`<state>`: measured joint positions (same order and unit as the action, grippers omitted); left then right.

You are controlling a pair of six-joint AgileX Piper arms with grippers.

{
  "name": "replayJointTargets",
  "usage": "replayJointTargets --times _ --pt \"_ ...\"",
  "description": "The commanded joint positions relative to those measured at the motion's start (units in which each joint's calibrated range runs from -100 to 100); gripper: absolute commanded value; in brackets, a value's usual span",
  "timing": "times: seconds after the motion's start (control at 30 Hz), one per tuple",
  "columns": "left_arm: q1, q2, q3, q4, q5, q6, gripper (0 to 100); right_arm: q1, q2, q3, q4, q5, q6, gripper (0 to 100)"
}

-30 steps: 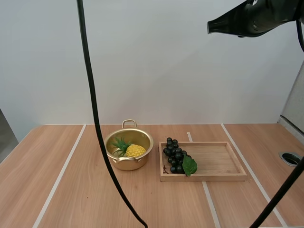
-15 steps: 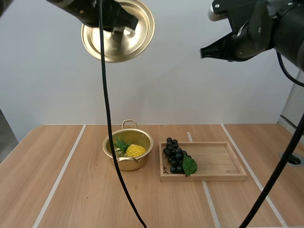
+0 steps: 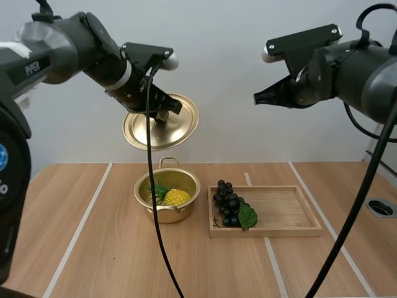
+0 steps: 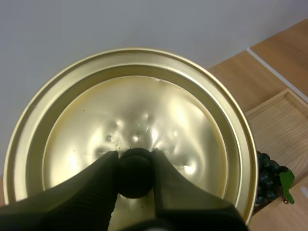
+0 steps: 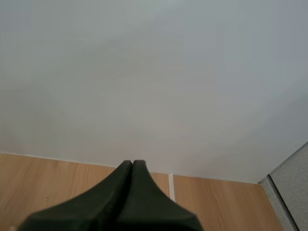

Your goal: Open the pot, put the pineapple inside, and close it

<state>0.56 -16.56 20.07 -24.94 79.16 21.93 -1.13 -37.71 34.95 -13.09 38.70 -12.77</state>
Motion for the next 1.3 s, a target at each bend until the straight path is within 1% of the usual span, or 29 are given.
replayJointTargets --times 0.0,0.17,0.3,0.5,0.93,1.27 --pt "0.11 1.31 2.66 -0.52 -3.52 0.24 0 -0.21 0.46 1.77 -0.10 -3.44 0.46 0" --pt "0.11 3.80 6.70 -0.52 -5.76 1.52 0 -0.21 1.75 4.50 -0.10 -6.51 0.46 0" --pt "0.11 5.30 10.00 -0.52 -11.16 2.42 0 -0.21 2.56 6.75 -0.10 -9.11 0.46 0" --pt "0.11 7.94 12.89 -0.75 -16.08 3.58 0 -0.21 3.07 7.22 -0.10 -9.69 0.46 0" --pt "-0.03 14.36 13.06 -1.54 -15.55 4.92 0 -0.21 3.03 7.22 0.02 -9.69 0.46 0" --pt "-0.18 16.77 13.06 -3.84 -13.06 6.94 0 -0.21 3.03 7.22 0.01 -9.85 0.46 0"
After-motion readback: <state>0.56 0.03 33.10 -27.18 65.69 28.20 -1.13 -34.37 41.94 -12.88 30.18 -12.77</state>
